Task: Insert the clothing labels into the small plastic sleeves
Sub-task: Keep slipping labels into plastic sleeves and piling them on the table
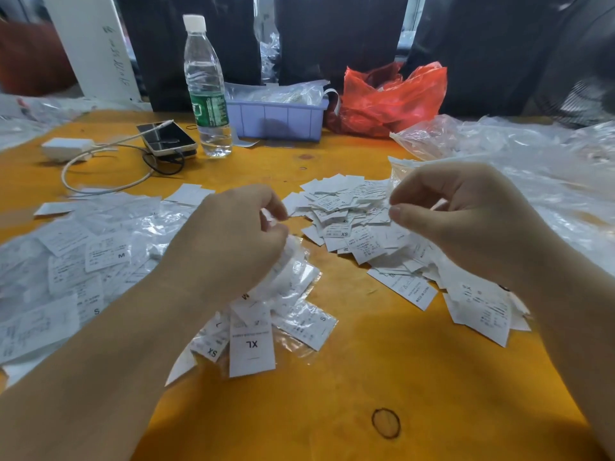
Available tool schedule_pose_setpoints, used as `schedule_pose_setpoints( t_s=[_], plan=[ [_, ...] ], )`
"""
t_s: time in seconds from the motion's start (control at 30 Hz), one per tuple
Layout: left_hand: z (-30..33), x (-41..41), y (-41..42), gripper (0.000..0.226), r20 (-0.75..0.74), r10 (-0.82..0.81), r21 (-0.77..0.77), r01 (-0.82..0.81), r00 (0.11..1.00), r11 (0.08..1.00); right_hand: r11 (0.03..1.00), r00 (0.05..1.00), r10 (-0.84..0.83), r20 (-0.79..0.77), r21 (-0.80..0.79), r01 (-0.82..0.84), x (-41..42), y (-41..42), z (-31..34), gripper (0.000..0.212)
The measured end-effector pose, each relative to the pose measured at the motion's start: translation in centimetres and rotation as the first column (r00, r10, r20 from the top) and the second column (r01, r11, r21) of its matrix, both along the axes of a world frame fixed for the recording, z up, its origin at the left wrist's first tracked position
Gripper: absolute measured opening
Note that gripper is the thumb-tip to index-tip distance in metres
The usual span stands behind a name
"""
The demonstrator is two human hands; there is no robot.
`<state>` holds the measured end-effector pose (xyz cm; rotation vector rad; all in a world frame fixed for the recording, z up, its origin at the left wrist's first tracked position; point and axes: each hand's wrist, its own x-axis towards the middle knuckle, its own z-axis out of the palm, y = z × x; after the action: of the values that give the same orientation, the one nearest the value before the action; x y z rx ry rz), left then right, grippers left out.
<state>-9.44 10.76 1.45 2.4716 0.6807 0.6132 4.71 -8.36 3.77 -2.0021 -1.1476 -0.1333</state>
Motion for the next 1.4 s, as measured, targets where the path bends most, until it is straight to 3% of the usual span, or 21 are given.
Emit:
schedule_pose_setpoints(
  t_s=[0.1,0.2,0.33,0.43,0.53,0.6,0.67,0.83,1.0,1.1,1.23,1.4],
  plan=[
    [-0.2,-0.1,0.5,0.016,-0.117,0.131,0.204,-0.105,0.984,0.973,0.996,0.996,-0.086,0.029,0.018,0.086,0.4,-0.3,0.2,0.006],
    [-0.3,-0.1,0.3,0.029,-0.129,0.161,0.314,-0.114,0.978,0.942,0.981,0.99,-0.13,0.062,-0.138,0.137,0.9,-0.4,0.1,0.005],
    [-0.8,0.1,-2.5,0.02,-0.096,-0.147,0.2,0.164,0.985,0.966,0.96,0.963,-0.214,0.167,-0.145,0.239,1.2,-0.7,0.4,0.005],
    [-1.9,0.6,-4.8,0.033,-0.212,-0.322,0.164,0.358,0.923,0.919,0.911,0.899,-0.379,0.22,-0.082,0.404,2.0,-1.2,0.9,0.016],
    [-3.0,1.3,-5.9,0.051,-0.343,-0.385,0.17,0.46,0.857,0.872,0.762,0.82,-0.548,0.165,-0.307,0.57,3.6,-1.6,0.7,0.023],
    [-3.5,1.9,-6.3,0.056,-0.409,-0.389,0.157,0.484,0.825,0.861,0.675,0.809,-0.576,0.118,-0.49,0.552,3.8,-1.4,0.1,0.022],
    [-3.8,2.3,-6.4,0.06,-0.46,-0.387,0.172,0.507,0.799,0.844,0.668,0.837,-0.535,0.114,-0.549,0.502,3.7,-1.0,-0.6,0.021],
    [-4.1,2.0,-6.5,0.064,-0.459,-0.373,0.231,0.514,0.806,0.826,0.7,0.89,-0.429,0.156,-0.564,0.437,3.3,-0.5,-1.3,0.024],
    [-3.8,1.6,-6.7,0.051,-0.364,-0.391,0.313,0.507,0.845,0.803,0.666,0.855,-0.484,0.186,-0.555,0.498,3.6,-1.7,-0.2,0.021],
    [-3.9,1.8,-6.7,0.05,-0.334,-0.385,0.288,0.482,0.861,0.828,0.633,0.857,-0.493,0.152,-0.614,0.473,3.5,-1.9,-0.1,0.022],
    [-4.0,2.0,-6.4,0.059,-0.408,-0.425,0.178,0.527,0.808,0.831,0.617,0.871,-0.471,0.14,-0.653,0.439,3.3,-1.9,-0.5,0.02],
    [-3.7,1.7,-6.4,0.061,-0.366,-0.448,0.205,0.54,0.816,0.816,0.574,0.855,-0.482,0.192,-0.668,0.473,3.3,-2.0,-0.2,0.007]
  ],
)
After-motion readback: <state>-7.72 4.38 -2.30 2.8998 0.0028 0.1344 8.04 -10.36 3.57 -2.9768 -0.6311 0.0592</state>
